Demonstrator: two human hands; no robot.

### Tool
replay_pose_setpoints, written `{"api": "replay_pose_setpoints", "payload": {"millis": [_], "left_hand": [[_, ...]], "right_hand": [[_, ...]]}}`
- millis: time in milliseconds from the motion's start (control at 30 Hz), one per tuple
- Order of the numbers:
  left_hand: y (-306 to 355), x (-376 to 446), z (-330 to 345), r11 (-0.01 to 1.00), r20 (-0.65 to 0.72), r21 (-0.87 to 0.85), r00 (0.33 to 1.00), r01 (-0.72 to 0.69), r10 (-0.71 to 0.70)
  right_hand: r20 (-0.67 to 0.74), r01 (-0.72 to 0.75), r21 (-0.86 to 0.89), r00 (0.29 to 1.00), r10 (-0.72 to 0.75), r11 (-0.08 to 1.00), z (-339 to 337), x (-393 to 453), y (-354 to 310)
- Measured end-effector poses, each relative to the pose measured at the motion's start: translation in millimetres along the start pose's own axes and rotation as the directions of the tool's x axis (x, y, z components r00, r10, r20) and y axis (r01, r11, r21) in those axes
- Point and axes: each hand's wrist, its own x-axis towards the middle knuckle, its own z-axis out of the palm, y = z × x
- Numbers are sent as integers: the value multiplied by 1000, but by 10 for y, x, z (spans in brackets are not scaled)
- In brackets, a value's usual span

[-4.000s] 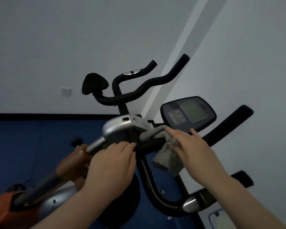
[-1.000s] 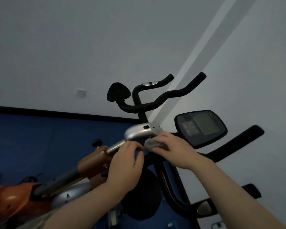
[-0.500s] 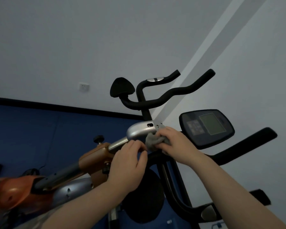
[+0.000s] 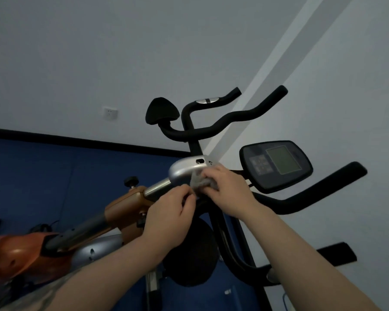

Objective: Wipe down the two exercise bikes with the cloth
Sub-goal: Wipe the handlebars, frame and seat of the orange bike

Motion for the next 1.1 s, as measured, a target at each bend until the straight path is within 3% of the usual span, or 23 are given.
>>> {"api": "replay_pose_setpoints", "payload": {"millis": [67,133,200,233,300,400,500,700,800,900,1100], "left_hand": [[-4,-1,-2,1000,1,19,1000,-18,18],[-26,-8,11,999,-14,20,999,-37,37],[-37,-31,19,997,-59,-34,996,-71,69],[-31,-44,14,993,-83,-46,991,-107,103],[-32,-78,17,975,-101,35,969,-221,224],[-53,-188,71,898,-50,225,916,-377,397],[-86,-286,104,914,-66,198,926,-354,373],[-82,-275,93,920,-65,150,925,-362,374],[-91,-272,79,916,-48,148,922,-373,383],[-120,-264,86,917,-56,138,921,-374,385],[-133,-252,102,915,-69,135,918,-379,390]], "right_hand": [[66,28,150,997,-38,988,-156,-157,33],[-82,14,299,997,11,954,-274,-397,57],[-297,-33,393,941,161,919,-233,-702,17],[-326,-82,422,916,235,903,-146,-835,-7],[-222,-214,467,911,348,858,83,-1026,-101],[-153,-276,275,933,325,921,266,-1205,-174],[-95,-245,104,962,255,964,196,-1360,-174],[-61,-408,305,893,445,860,233,-900,-244],[-108,-472,244,855,508,847,333,-928,-272],[-107,-477,150,863,494,866,404,-1127,-286],[-62,-541,281,814,577,793,385,-798,-205]]}}
